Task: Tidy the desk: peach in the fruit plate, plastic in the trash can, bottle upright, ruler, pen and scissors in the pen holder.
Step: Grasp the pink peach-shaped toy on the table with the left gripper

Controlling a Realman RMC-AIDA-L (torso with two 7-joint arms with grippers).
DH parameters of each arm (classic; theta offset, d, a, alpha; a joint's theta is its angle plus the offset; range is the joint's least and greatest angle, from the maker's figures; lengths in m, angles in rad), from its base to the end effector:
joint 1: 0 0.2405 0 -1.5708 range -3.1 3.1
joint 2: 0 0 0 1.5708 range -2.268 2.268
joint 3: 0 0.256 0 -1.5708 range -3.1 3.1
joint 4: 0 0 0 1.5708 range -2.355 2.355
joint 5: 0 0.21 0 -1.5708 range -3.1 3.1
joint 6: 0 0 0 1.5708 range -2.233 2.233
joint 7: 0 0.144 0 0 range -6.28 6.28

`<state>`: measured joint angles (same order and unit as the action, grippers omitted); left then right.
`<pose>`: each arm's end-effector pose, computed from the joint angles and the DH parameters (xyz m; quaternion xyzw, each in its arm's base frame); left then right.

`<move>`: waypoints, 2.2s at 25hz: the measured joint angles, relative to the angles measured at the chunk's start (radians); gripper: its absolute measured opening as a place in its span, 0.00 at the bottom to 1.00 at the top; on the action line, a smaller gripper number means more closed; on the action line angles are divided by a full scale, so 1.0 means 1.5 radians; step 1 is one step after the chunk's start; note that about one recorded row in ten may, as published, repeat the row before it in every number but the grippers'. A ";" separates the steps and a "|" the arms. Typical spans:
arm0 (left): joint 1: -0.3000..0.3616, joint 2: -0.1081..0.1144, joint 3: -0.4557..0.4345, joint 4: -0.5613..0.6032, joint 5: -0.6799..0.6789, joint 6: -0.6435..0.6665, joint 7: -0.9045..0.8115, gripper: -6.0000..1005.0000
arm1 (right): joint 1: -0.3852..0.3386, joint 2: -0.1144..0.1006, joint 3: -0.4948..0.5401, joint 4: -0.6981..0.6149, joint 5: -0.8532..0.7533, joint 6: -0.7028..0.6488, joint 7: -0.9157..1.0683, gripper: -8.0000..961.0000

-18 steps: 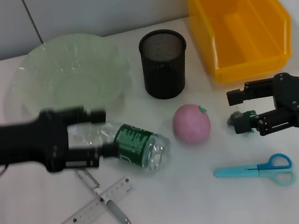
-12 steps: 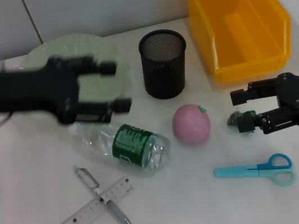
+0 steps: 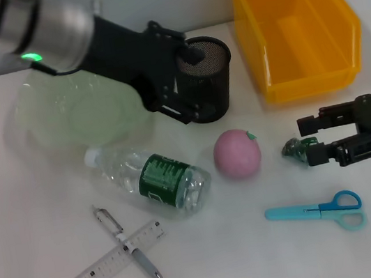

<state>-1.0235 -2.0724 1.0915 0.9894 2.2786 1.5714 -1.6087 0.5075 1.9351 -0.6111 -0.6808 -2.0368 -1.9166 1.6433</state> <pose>-0.0581 0.4037 -0.0106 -0.9913 0.1256 0.0097 0.0388 0.2715 0.3000 0.0676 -0.9212 0.2907 0.2584 0.0112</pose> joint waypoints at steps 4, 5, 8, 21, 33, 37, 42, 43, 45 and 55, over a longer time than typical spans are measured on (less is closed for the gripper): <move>-0.019 -0.002 0.090 -0.002 0.012 -0.063 -0.032 0.82 | 0.000 -0.011 -0.001 0.003 -0.001 -0.019 0.014 0.85; -0.022 -0.003 0.126 -0.004 0.016 -0.082 -0.049 0.82 | -0.002 -0.014 0.000 0.002 -0.001 -0.025 0.015 0.85; -0.020 -0.004 0.174 -0.010 0.017 -0.107 -0.073 0.82 | -0.007 -0.025 -0.001 0.001 -0.003 -0.034 0.017 0.85; -0.020 -0.005 0.241 -0.041 -0.048 -0.125 -0.084 0.81 | -0.011 -0.031 -0.001 -0.005 -0.056 -0.022 0.000 0.85; -0.024 -0.005 0.428 -0.084 -0.119 -0.303 -0.141 0.81 | -0.016 -0.027 0.000 -0.027 -0.084 0.013 -0.012 0.85; -0.031 -0.005 0.467 -0.106 -0.131 -0.348 -0.150 0.81 | -0.016 -0.025 -0.001 -0.027 -0.084 0.013 -0.012 0.85; -0.039 -0.005 0.506 -0.129 -0.127 -0.386 -0.166 0.81 | -0.017 -0.025 0.000 -0.026 -0.084 0.013 -0.012 0.85; -0.040 -0.005 0.511 -0.131 -0.126 -0.390 -0.169 0.81 | -0.016 -0.025 0.000 -0.026 -0.083 0.013 -0.012 0.85; -0.041 -0.005 0.519 -0.135 -0.125 -0.395 -0.173 0.81 | -0.015 -0.025 0.000 -0.025 -0.083 0.013 -0.012 0.85; -0.041 -0.005 0.542 -0.165 -0.128 -0.425 -0.173 0.81 | -0.009 -0.025 -0.001 -0.023 -0.083 0.012 -0.013 0.85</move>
<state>-1.0845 -2.0801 1.9042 0.7415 2.0863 0.9344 -1.8681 0.4937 1.8975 -0.6120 -0.7152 -2.1613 -1.8992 1.6244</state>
